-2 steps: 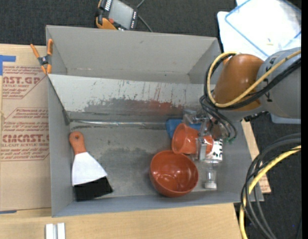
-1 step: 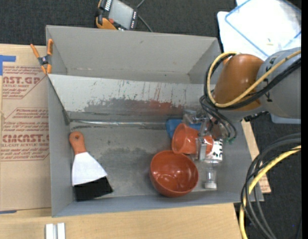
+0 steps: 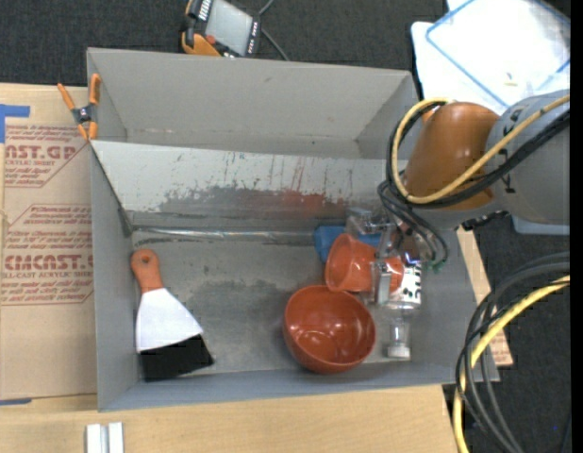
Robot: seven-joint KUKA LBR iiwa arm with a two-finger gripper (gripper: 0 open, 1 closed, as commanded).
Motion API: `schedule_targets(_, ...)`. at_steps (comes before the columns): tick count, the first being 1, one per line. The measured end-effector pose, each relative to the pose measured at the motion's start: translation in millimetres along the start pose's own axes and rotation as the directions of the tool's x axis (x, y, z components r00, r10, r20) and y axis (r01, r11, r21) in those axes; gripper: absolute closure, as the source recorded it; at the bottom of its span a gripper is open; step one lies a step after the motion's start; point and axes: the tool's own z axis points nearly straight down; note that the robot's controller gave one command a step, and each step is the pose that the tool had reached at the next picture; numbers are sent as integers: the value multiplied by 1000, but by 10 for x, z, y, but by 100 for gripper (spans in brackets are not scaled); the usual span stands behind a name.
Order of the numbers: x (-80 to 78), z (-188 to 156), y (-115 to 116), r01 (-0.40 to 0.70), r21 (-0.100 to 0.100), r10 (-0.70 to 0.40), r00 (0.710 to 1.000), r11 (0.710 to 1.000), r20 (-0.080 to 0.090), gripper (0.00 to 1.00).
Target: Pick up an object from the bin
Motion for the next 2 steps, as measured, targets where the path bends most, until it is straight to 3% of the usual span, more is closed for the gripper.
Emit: schedule_targets(2,0,1,0,0,0,0,1000,1000,0,100)
